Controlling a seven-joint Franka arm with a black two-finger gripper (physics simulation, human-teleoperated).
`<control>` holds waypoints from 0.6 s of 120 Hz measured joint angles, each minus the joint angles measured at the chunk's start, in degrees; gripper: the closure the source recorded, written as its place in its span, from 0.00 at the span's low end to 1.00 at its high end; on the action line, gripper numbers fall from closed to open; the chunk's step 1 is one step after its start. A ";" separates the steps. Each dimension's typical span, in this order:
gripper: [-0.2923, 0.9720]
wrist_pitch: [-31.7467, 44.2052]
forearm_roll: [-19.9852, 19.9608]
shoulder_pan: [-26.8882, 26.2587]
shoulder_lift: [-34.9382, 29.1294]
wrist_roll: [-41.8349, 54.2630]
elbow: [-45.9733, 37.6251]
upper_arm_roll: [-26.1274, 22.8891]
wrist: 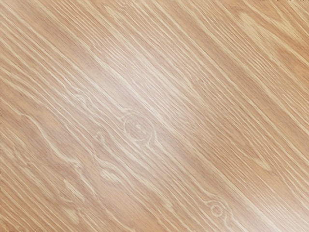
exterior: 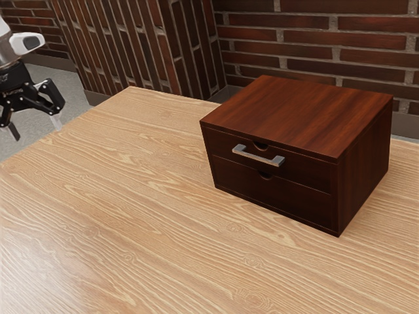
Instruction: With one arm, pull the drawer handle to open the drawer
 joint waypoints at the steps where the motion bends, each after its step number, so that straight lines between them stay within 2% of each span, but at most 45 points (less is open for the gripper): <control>1: 0.23 0.00 0.00 0.04 0.00 -0.03 -0.01 0.00; 18: 0.23 -0.10 -0.10 -0.32 -0.07 -0.39 0.20 0.07; 30: 0.23 -1.69 -2.23 -2.14 -1.80 -0.65 12.88 0.51; 41: 0.23 -2.50 -3.25 -2.12 -2.58 -0.87 16.73 -2.68; 72: 0.23 -2.83 -3.84 -18.98 -2.41 -1.35 17.14 -3.00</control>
